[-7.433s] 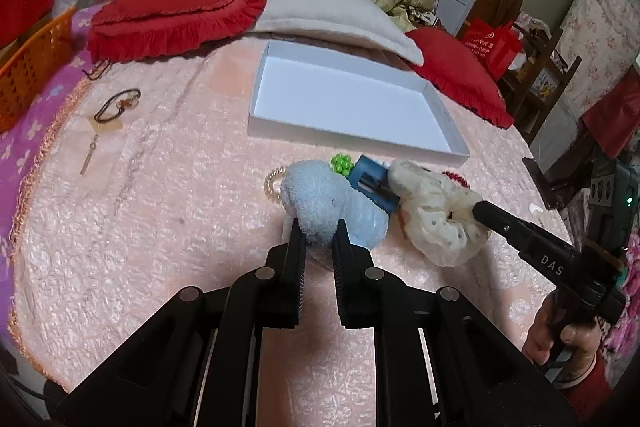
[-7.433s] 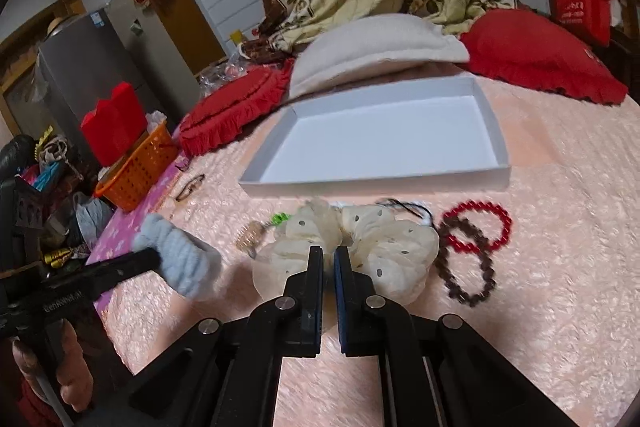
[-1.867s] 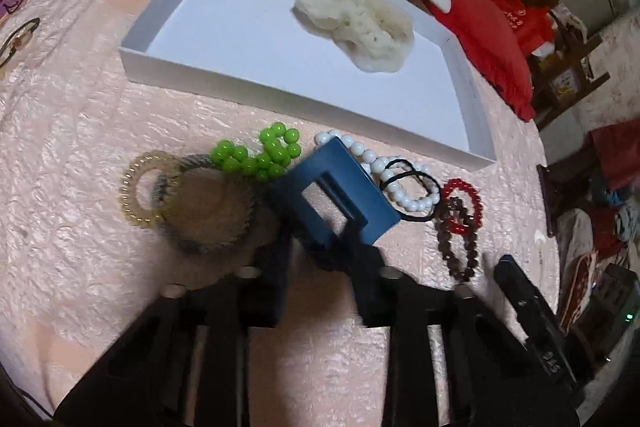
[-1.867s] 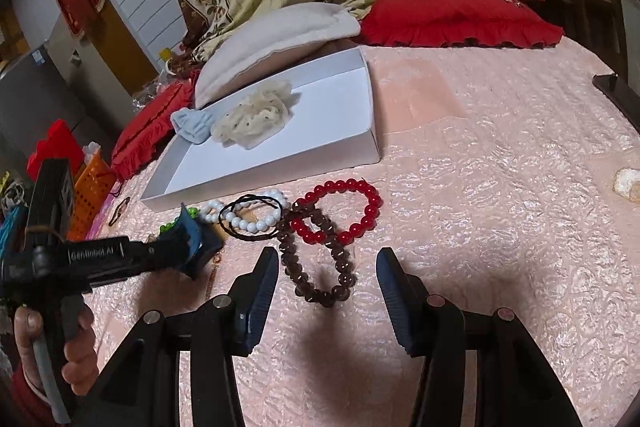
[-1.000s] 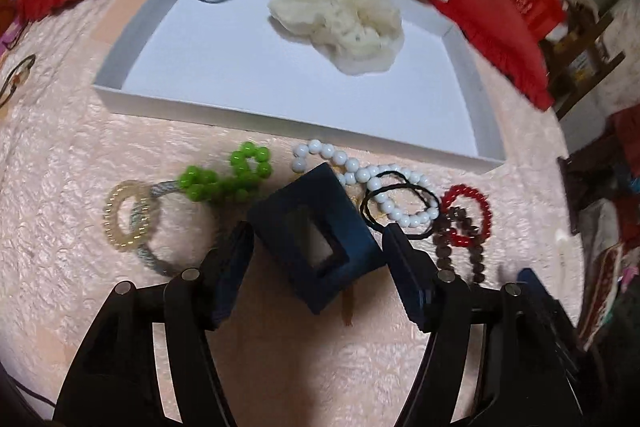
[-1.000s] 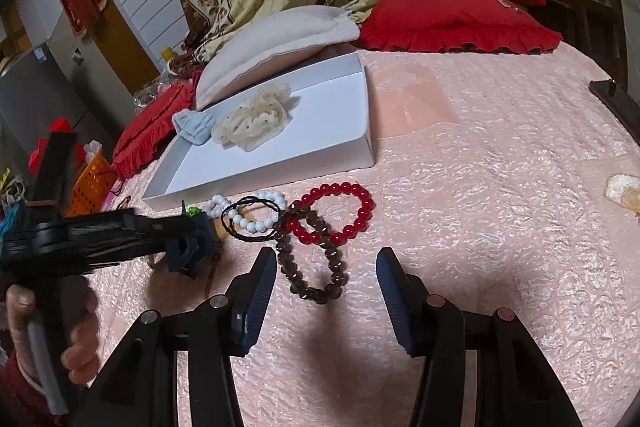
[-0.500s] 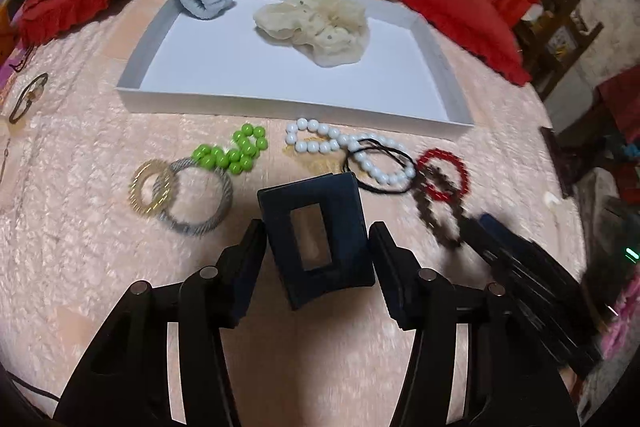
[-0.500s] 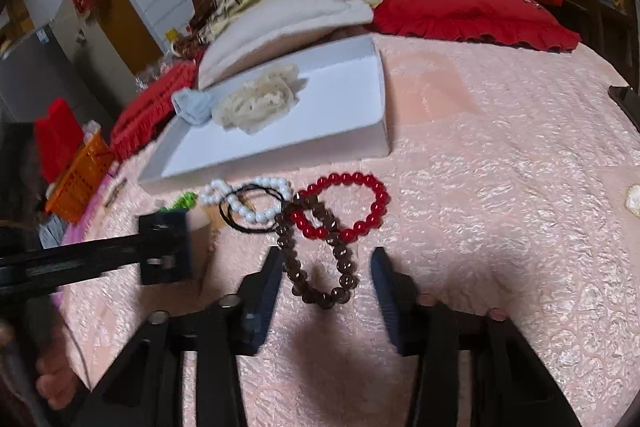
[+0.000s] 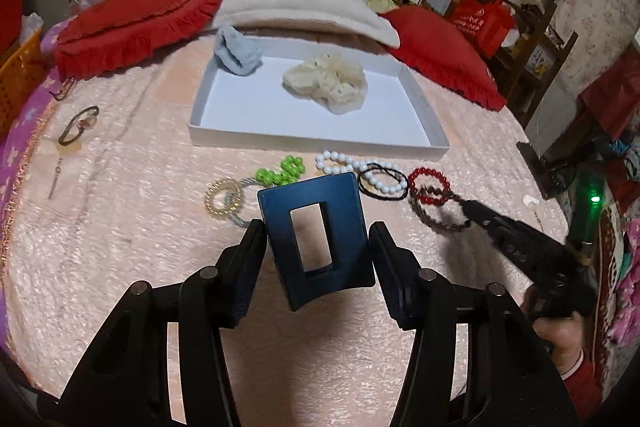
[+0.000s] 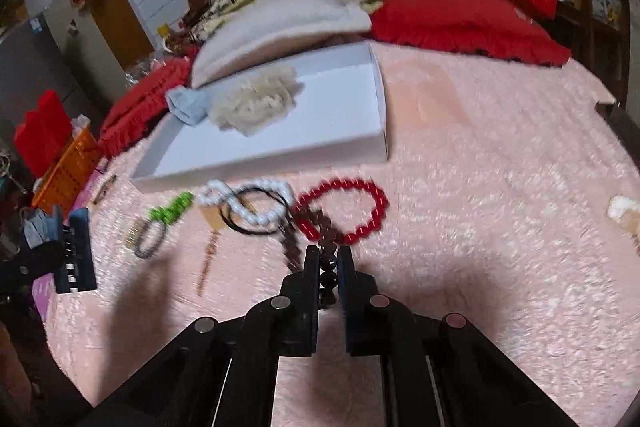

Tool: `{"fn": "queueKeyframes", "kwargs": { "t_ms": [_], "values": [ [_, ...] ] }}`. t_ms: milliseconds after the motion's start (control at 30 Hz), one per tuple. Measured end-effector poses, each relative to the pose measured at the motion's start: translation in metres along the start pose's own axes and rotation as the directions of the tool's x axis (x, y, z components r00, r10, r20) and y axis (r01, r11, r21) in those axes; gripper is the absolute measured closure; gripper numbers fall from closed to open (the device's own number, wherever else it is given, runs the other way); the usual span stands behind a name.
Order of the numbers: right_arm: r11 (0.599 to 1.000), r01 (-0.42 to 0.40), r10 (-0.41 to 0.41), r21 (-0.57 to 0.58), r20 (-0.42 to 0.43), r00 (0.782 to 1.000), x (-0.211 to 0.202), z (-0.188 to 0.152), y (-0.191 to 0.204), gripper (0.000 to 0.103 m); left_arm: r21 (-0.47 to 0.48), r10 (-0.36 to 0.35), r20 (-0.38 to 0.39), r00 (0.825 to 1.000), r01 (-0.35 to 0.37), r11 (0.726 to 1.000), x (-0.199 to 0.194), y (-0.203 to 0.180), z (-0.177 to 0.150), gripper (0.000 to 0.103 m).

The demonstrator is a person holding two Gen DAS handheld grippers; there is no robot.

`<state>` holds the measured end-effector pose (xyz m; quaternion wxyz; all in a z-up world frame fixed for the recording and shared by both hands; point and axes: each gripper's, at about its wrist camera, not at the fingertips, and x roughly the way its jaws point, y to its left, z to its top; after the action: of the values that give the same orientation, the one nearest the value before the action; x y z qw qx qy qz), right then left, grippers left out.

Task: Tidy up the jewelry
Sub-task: 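Lift the navy claw clip with left tool while right tool grasps the brown bead bracelet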

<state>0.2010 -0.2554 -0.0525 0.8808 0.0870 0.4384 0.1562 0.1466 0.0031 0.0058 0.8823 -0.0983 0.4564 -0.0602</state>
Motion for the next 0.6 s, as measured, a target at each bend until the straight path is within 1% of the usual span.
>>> {"fn": "queueKeyframes", "kwargs": {
  "t_ms": [200,333,467,600],
  "values": [
    [0.999,-0.033,0.034,-0.026,0.064,0.997,-0.031,0.032,0.016,0.095,-0.038,-0.022,0.015,1.0,0.022,0.999,-0.01,0.013,0.015,0.051],
    [0.998,-0.043,0.047,-0.042,0.094,0.994,-0.037,0.062,0.022,0.095,-0.027,-0.028,0.021,0.999,0.028,0.999,-0.008,0.016,0.04,0.051],
    [0.997,-0.034,0.04,-0.062,0.103,0.994,-0.028,0.097,0.029,0.095,-0.024,-0.013,0.015,1.0,0.013,1.0,0.01,0.02,0.075,0.051],
    [0.996,-0.007,0.013,-0.091,0.066,0.998,0.005,0.133,0.038,0.095,-0.029,0.002,-0.014,1.0,-0.002,1.0,0.046,0.025,0.118,0.051]
  ]
}}
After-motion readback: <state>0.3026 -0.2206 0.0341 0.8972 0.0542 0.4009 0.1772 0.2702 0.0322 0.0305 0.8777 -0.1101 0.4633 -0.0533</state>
